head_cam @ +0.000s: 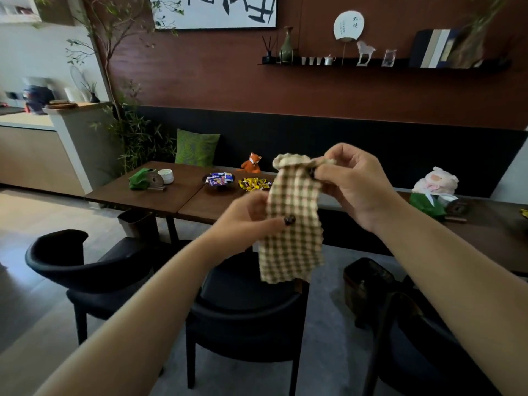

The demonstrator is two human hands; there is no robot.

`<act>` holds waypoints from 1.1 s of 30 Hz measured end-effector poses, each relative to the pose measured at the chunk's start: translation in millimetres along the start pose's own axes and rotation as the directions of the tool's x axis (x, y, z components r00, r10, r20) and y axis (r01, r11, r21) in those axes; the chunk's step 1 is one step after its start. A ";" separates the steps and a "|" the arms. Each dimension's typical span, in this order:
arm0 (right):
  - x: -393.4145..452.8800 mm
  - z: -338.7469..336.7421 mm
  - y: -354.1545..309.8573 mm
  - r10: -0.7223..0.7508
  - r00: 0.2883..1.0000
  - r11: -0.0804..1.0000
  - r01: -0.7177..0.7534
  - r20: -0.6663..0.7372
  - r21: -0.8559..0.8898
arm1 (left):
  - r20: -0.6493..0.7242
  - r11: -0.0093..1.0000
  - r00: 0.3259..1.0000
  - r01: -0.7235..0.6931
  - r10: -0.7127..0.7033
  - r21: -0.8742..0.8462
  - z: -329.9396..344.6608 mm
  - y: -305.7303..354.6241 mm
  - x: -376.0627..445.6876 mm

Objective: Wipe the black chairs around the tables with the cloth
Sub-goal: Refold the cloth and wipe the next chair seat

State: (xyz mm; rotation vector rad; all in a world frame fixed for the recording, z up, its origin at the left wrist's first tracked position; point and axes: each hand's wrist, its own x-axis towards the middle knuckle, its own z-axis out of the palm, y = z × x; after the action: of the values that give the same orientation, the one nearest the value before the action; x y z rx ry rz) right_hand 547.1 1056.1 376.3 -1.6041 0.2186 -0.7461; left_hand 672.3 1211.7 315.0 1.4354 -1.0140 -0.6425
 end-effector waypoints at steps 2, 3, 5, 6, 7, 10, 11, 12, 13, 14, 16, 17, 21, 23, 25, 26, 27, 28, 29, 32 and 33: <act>8.4 -2.0 4.3 0.003 0.991 1.000 -0.004 -0.134 -0.008 | 0.039 0.996 0.996 0.079 -0.077 -0.046 11.4 -16.4 -0.1; 11.6 -5.0 9.0 0.044 0.979 0.999 -0.045 -0.199 0.001 | 0.025 0.993 0.996 0.091 -0.089 -0.073 15.3 -22.1 0.7; 14.0 -11.7 23.1 0.289 0.933 0.955 -0.266 -0.213 0.131 | -0.021 0.984 0.995 0.093 -0.097 -0.152 19.3 -27.2 3.5; 12.7 -14.8 32.6 0.471 0.870 0.874 -0.439 -0.143 0.209 | -0.047 0.979 0.994 0.090 -0.101 -0.183 20.3 -27.7 5.5; 8.0 -16.9 42.9 0.626 0.778 0.761 -0.598 -0.045 0.251 | -0.078 0.977 0.991 0.090 -0.107 -0.192 20.6 -28.7 7.8; -14.0 -14.4 76.6 0.780 0.589 0.574 -0.808 0.210 0.132 | -0.207 0.986 0.969 0.109 -0.133 -0.123 19.6 -36.4 15.0; -20.4 -11.0 86.1 0.776 0.590 0.582 -0.806 0.222 0.105 | -0.234 0.986 0.960 0.132 -0.153 -0.103 18.8 -39.9 16.4; -25.7 -6.6 92.5 0.759 0.622 0.612 -0.782 0.192 0.113 | -0.247 0.982 0.951 0.168 -0.183 -0.082 17.8 -43.7 16.9; -28.5 -2.9 98.6 0.734 0.665 0.650 -0.747 0.135 0.144 | -0.251 0.976 0.943 0.211 -0.218 -0.056 16.4 -47.3 16.7; -30.0 0.1 102.7 0.707 0.704 0.685 -0.705 0.071 0.183 | -0.250 0.968 0.935 0.250 -0.251 -0.038 14.9 -51.3 16.7; -30.1 1.8 106.5 0.650 0.760 0.749 -0.634 -0.027 0.189 | -0.248 0.953 0.921 0.292 -0.302 -0.075 13.0 -59.5 16.8; -29.1 0.5 108.6 0.616 0.786 0.783 -0.605 -0.047 0.145 | -0.254 0.945 0.910 0.306 -0.326 -0.117 12.4 -63.4 17.4; -27.9 -8.0 109.2 0.460 0.884 0.884 -0.465 -0.078 -0.050 | -0.087 0.821 0.852 0.464 -0.517 -0.334 13.5 -72.2 16.5; -27.3 -12.2 107.0 0.400 0.915 0.911 -0.404 -0.059 -0.084 | 0.132 0.740 0.815 0.570 -0.564 -0.356 16.4 -78.1 13.3; -26.6 -15.8 104.7 0.363 0.931 0.927 -0.364 -0.022 -0.087 | 0.188 0.702 0.802 0.590 -0.567 -0.400 21.1 -82.6 12.8; -26.4 -17.6 104.0 0.355 0.935 0.931 -0.354 -0.004 -0.084 | 0.158 0.696 0.806 0.576 -0.570 -0.429 24.2 -83.2 13.6; -26.2 -19.6 103.2 0.355 0.935 0.932 -0.353 0.008 -0.084 | 0.103 0.701 0.815 0.547 -0.570 -0.457 26.7 -82.7 14.8; -25.6 -21.6 101.9 0.360 0.933 0.930 -0.357 0.016 -0.086 | 0.037 0.723 0.830 0.506 -0.556 -0.471 28.6 -82.0 16.7; -25.2 -23.7 100.4 0.368 0.930 0.927 -0.365 0.020 -0.089 | -0.021 0.752 0.848 0.458 -0.530 -0.473 29.8 -81.3 18.4; -23.6 -29.5 96.9 0.398 0.917 0.917 -0.396 0.035 -0.052 | -0.151 0.805 0.879 0.330 -0.453 -0.494 29.2 -78.6 19.0; -23.4 -31.0 95.7 0.405 0.913 0.914 -0.404 0.044 -0.039 | -0.173 0.807 0.879 0.309 -0.444 -0.504 29.0 -76.6 17.4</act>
State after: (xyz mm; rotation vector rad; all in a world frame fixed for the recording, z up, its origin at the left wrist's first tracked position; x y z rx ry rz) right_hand 537.6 1025.0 278.3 -1.5351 0.5105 -0.3811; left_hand 671.6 1175.9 239.3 1.2551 -0.3014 -0.8744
